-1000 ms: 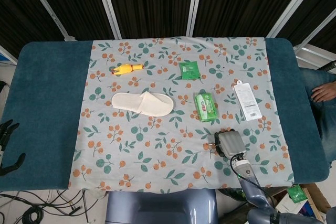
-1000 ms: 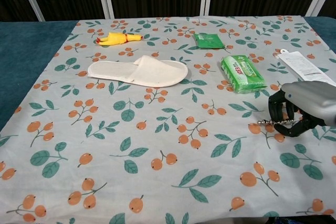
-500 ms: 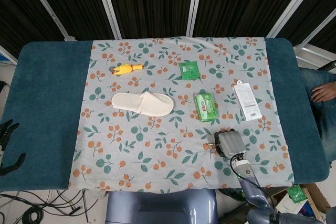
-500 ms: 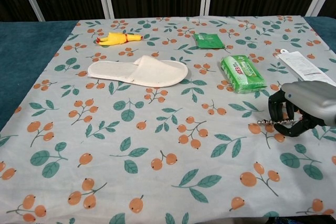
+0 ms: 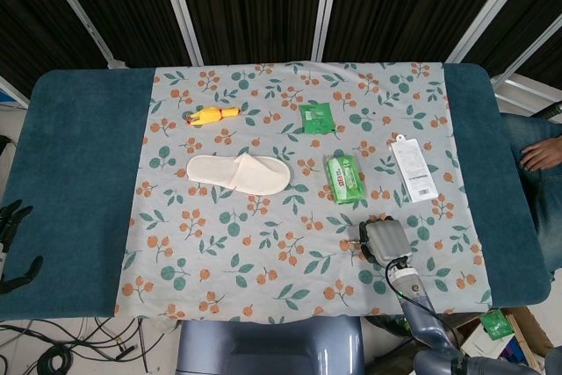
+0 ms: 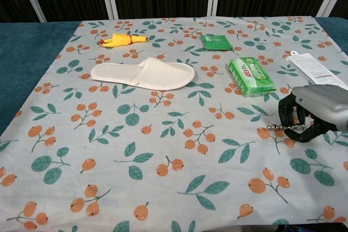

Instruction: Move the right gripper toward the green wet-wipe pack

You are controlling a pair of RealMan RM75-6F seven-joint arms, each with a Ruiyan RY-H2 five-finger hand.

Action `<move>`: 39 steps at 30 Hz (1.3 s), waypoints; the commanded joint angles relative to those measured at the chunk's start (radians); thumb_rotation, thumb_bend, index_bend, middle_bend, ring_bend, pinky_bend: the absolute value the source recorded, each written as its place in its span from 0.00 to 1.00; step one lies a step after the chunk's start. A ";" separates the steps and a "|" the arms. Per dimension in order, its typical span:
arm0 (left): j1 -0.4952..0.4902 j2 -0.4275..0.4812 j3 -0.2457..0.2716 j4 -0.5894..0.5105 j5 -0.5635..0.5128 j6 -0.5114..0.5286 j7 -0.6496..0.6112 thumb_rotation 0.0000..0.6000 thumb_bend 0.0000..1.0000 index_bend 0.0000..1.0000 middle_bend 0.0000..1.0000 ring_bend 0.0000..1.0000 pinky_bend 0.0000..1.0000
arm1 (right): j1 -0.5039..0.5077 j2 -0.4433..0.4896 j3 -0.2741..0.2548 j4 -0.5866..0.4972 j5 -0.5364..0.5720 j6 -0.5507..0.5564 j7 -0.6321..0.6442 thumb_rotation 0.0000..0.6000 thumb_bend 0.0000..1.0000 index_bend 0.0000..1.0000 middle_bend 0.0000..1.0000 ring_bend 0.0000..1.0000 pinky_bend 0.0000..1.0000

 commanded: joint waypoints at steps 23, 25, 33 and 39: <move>0.000 0.002 -0.001 0.003 0.000 0.000 -0.014 1.00 0.36 0.10 0.03 0.04 0.21 | 0.083 0.233 0.178 -0.229 0.087 -0.028 0.001 1.00 0.44 0.60 0.50 0.51 0.37; 0.000 0.002 -0.001 0.002 -0.002 -0.001 -0.017 1.00 0.36 0.10 0.03 0.04 0.21 | 0.107 0.274 0.217 -0.267 0.144 -0.052 -0.005 1.00 0.44 0.60 0.50 0.51 0.37; 0.000 0.003 -0.001 -0.002 -0.001 -0.001 -0.017 1.00 0.36 0.10 0.03 0.04 0.21 | 0.216 0.391 0.319 -0.358 0.337 -0.121 -0.053 1.00 0.44 0.60 0.50 0.51 0.37; -0.001 0.004 -0.002 -0.003 -0.001 -0.002 -0.023 1.00 0.36 0.10 0.03 0.04 0.21 | 0.314 0.434 0.370 -0.420 0.451 -0.118 -0.103 1.00 0.44 0.60 0.50 0.51 0.37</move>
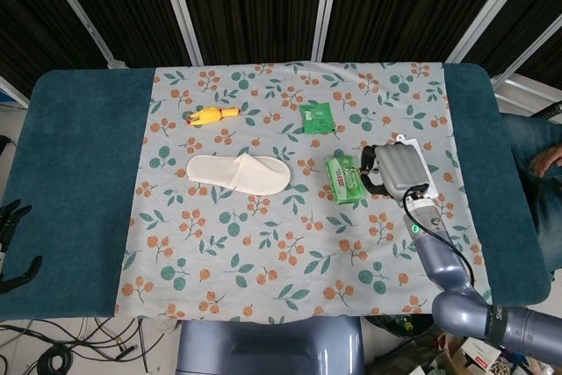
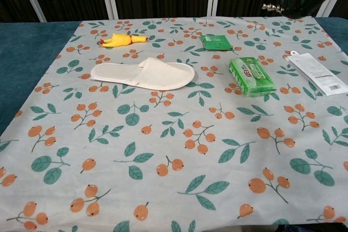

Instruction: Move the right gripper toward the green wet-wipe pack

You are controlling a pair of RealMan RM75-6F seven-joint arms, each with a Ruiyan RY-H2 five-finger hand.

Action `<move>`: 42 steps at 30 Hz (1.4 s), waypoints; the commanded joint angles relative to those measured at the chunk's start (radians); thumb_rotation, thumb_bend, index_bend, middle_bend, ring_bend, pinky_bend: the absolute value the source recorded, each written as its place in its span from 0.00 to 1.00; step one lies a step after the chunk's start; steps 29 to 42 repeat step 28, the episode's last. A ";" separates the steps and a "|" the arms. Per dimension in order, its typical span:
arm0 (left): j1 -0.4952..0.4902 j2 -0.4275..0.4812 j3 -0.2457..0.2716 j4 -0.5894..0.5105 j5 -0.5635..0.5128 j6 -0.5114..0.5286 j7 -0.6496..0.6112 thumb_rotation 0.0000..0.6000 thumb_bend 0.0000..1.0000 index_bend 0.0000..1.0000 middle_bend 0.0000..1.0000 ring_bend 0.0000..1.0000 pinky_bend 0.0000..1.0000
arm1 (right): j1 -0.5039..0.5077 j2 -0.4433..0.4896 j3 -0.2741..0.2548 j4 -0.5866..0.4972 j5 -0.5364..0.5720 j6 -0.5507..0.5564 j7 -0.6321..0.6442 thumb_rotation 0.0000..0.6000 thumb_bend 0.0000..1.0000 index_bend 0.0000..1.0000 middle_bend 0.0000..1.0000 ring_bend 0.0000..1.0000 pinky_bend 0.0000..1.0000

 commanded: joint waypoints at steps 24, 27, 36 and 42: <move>0.000 0.003 0.002 0.005 0.002 -0.003 -0.015 1.00 0.36 0.10 0.03 0.04 0.21 | 0.225 0.099 0.077 -0.294 0.148 0.098 0.008 1.00 0.44 0.60 0.50 0.51 0.37; 0.000 0.003 0.002 0.004 0.002 -0.003 -0.013 1.00 0.36 0.10 0.03 0.04 0.21 | 0.234 0.106 0.065 -0.296 0.150 0.108 0.014 1.00 0.44 0.60 0.50 0.51 0.37; 0.000 0.003 0.002 0.004 0.001 -0.003 -0.013 1.00 0.36 0.10 0.03 0.04 0.21 | 0.235 0.108 0.063 -0.296 0.151 0.112 0.018 1.00 0.44 0.60 0.50 0.51 0.37; 0.000 0.003 0.002 0.004 0.001 -0.003 -0.013 1.00 0.36 0.10 0.03 0.04 0.21 | 0.235 0.108 0.063 -0.296 0.151 0.112 0.018 1.00 0.44 0.60 0.50 0.51 0.37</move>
